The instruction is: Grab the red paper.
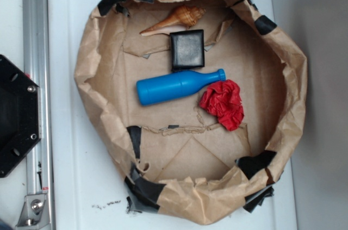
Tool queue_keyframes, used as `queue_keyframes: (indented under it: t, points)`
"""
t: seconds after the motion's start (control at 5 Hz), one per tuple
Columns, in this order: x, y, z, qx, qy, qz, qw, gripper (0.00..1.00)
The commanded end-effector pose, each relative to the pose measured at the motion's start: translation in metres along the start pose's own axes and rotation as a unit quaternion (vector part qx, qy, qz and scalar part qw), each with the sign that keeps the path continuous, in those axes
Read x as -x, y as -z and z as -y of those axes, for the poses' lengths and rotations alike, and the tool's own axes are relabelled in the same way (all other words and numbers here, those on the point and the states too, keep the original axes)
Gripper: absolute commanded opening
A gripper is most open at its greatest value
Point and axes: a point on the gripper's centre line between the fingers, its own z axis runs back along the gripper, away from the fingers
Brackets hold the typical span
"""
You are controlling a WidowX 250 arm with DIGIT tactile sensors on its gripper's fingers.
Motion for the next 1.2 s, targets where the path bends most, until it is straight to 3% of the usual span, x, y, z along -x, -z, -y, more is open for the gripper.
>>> queue_keyframes:
  t: [0.0, 0.2, 0.4, 0.6, 0.8, 1.0]
  points:
    - [0.0, 0.0, 0.0, 0.0, 0.0, 0.0, 1.0, 1.0]
    - [-0.049, 0.023, -0.038, -0.119, 0.081, -0.023, 0.989, 1.0]
    - [-0.101, 0.056, -0.045, -0.082, 0.116, 0.057, 0.988, 1.0]
    - [-0.147, 0.099, -0.031, -0.064, 0.178, 0.064, 0.98, 1.0]
    - [-0.159, 0.152, -0.022, 0.013, 0.203, 0.043, 0.978, 1.0]
    - [-0.165, 0.183, -0.009, 0.038, 0.24, 0.031, 0.969, 1.0]
